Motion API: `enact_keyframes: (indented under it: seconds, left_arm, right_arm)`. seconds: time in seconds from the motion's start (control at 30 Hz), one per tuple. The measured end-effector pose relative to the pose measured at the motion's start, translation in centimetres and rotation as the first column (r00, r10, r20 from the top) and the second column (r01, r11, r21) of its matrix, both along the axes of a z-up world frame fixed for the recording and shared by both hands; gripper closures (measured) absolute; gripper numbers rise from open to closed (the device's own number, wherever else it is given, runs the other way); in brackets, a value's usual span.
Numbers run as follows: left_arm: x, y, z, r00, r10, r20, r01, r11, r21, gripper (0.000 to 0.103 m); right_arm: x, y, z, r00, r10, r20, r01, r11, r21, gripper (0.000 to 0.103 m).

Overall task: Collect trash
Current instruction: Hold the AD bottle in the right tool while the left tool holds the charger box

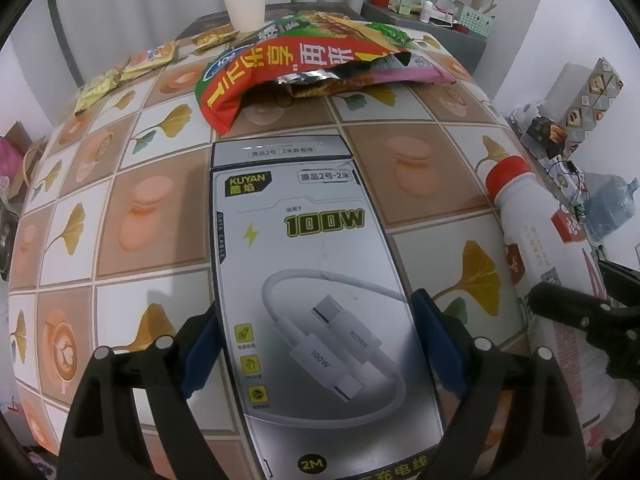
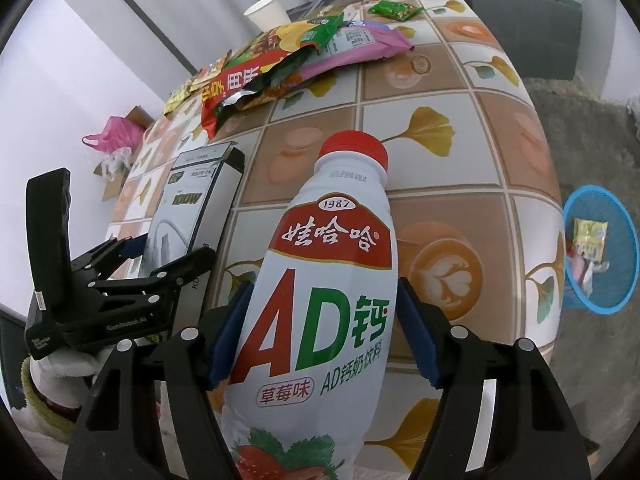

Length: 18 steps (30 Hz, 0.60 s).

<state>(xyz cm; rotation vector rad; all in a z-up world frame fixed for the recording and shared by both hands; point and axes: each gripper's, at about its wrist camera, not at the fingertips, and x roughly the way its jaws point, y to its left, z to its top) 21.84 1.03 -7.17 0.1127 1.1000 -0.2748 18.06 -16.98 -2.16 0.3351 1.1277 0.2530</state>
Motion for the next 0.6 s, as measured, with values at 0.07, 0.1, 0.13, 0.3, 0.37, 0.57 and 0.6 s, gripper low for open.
enact_keyframes:
  seconds: [0.07, 0.1, 0.13, 0.3, 0.37, 0.57, 0.6]
  left_arm:
    - [-0.01, -0.01, -0.01, 1.000, 0.000, 0.001, 0.000, 1.000, 0.001, 0.017]
    - [-0.02, -0.01, 0.00, 1.000, 0.000, 0.002, 0.000, 1.000, 0.003, 0.018]
    - [-0.03, -0.01, 0.01, 1.000, 0.001, 0.005, -0.001, 1.000, 0.006, 0.018]
    - [-0.13, -0.10, 0.09, 1.000, 0.000, 0.012, -0.001, 1.000, 0.016, 0.018]
    - [-0.13, -0.10, 0.10, 1.000, 0.001, 0.014, -0.001, 1.000, 0.018, 0.018]
    - [-0.12, -0.04, 0.18, 1.000, 0.001, 0.019, -0.001, 1.000, 0.019, 0.018]
    - [-0.10, -0.04, 0.23, 1.000, 0.000, 0.021, -0.001, 1.000, 0.019, 0.018]
  right_arm:
    - [-0.02, -0.08, 0.01, 1.000, 0.000, -0.001, 0.000, 1.000, 0.007, 0.040]
    - [-0.06, -0.08, 0.03, 1.000, -0.001, -0.002, 0.001, 1.000, 0.011, 0.040]
    - [-0.10, -0.12, 0.03, 1.000, -0.001, -0.003, 0.001, 1.000, 0.018, 0.041]
    - [-0.17, -0.19, 0.07, 1.000, -0.004, -0.003, 0.004, 1.000, 0.031, 0.042]
    - [-0.19, -0.26, 0.07, 1.000, -0.005, -0.003, 0.005, 0.999, 0.034, 0.042]
    - [-0.30, -0.63, 0.08, 1.000, -0.013, -0.004, 0.014, 0.999, 0.046, 0.043]
    - [-0.34, -0.71, 0.09, 1.000, -0.015, -0.004, 0.015, 0.999, 0.047, 0.043]
